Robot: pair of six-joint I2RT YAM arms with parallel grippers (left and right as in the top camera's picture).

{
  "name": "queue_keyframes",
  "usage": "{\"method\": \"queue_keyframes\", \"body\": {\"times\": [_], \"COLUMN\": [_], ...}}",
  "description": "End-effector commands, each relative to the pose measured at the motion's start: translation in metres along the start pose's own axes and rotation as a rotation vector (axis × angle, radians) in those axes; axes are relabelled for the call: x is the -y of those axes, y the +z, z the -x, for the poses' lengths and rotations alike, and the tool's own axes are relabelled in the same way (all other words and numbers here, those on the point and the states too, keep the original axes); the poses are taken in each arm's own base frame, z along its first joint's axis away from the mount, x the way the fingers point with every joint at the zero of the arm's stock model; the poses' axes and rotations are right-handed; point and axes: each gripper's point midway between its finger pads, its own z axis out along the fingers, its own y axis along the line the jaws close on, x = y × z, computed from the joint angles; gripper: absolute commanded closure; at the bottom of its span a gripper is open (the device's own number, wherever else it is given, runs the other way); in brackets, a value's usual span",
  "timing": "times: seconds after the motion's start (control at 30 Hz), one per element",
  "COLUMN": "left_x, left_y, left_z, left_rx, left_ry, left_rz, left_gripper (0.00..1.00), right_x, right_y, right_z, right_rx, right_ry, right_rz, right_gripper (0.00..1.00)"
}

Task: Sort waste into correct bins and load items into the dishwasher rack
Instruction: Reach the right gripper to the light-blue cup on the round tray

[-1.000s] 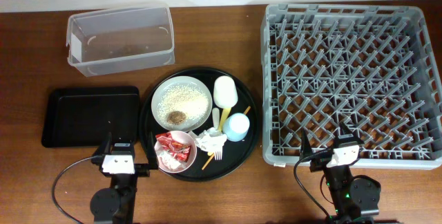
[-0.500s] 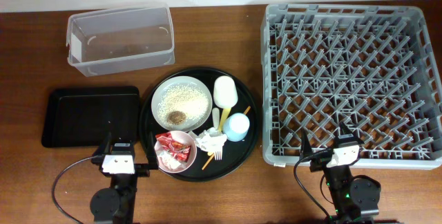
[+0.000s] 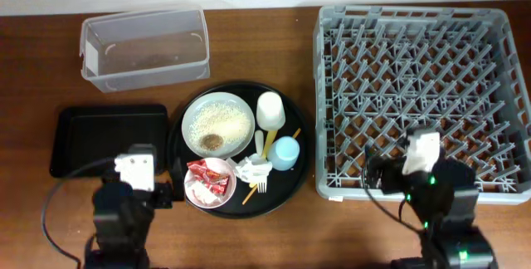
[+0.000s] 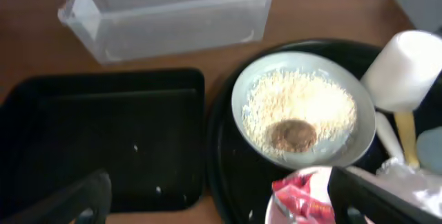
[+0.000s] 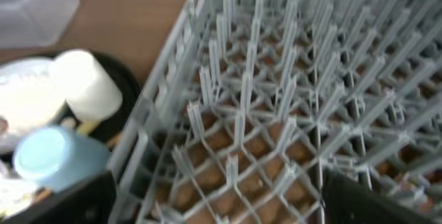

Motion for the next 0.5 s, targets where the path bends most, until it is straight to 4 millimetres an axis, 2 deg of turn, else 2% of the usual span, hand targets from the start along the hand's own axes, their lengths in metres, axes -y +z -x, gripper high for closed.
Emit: {"method": "queue_keyframes", "body": {"times": [0.0,0.1,0.13,0.2,0.27,0.3,0.43,0.47], "left_x": [-0.003,-0.003,-0.002,-0.002,0.006,0.006,0.006,0.006], "left_y": [-0.002,-0.004,-0.004,0.004,0.008,0.009,0.009,0.009], "left_z": [0.018,0.012,0.009,-0.008,-0.015,-0.015,-0.015,-0.015], "left_rx": [-0.126,-0.368,-0.437,-0.566,-0.604,-0.606,-0.606,-0.606], "left_ry": [-0.010,-0.012,-0.012,-0.013,-0.026,-0.026,-0.027,-0.027], "left_rz": [0.003,-0.007,-0.010,-0.016,-0.058,-0.058,-0.058,-0.058], "left_gripper": [0.01,0.01,0.01,0.01,0.01,0.01,0.01,0.01], "right_x": [-0.008,-0.010,-0.023,-0.056,-0.057,-0.065,-0.138,-0.163], "right_y": [0.001,0.005,0.005,0.008,0.014,0.015,0.028,0.036], "right_z": [0.023,0.017,0.024,0.050,0.048,0.043,0.010,-0.004], "right_rx": [-0.163,-0.493,-0.557,-0.540,-0.557,-0.573,-0.662,-0.689], "right_ry": [0.033,0.076,0.079,0.091,0.024,-0.024,-0.296,-0.355], "right_rz": [0.049,0.055,0.142,0.351,0.309,0.303,0.347,0.378], "right_gripper": [0.02,0.02,0.02,0.02,0.02,0.02,0.02,0.02]}}
